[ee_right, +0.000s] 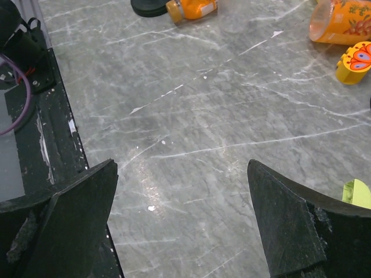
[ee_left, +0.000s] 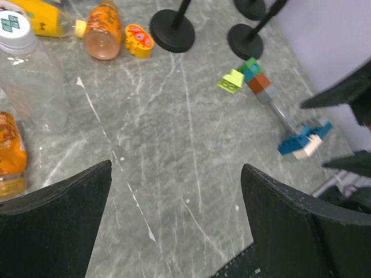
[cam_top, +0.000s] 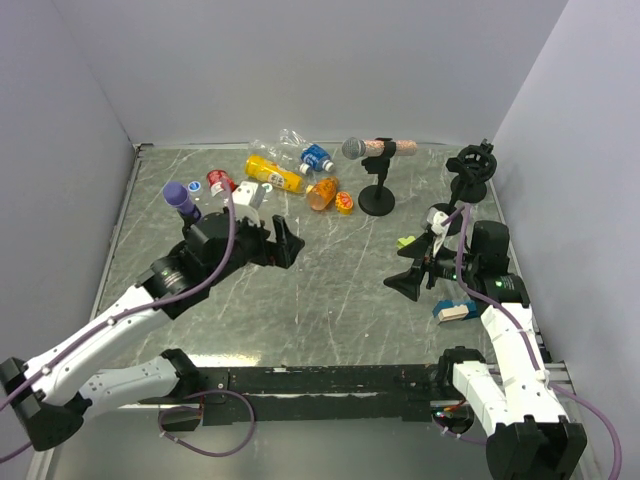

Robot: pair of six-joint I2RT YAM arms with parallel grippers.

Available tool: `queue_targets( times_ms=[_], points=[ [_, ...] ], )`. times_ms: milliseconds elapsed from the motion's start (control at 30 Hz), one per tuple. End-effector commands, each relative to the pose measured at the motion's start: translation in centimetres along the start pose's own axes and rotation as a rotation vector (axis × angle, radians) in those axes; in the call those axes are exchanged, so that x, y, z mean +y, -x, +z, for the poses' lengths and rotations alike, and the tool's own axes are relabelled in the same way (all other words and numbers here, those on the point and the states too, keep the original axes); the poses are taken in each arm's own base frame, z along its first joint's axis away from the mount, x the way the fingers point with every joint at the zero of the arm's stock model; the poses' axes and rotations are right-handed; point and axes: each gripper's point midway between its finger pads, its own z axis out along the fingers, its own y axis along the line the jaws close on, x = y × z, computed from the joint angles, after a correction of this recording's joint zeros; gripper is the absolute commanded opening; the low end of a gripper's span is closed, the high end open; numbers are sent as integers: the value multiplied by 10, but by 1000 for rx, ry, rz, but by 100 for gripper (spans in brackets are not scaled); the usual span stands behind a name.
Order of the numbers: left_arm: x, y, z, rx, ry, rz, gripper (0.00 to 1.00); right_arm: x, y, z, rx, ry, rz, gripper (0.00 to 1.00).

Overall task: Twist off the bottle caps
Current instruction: Pick up the plastic bottle from the center of the board.

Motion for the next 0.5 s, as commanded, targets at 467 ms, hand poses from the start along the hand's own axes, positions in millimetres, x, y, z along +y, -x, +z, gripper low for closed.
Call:
queue_targets(
  times_ms=[467],
  points=[
    [65,78,51,-53,316,-20,98,-3,9,-1,-29,6,-91,99]
  ],
)
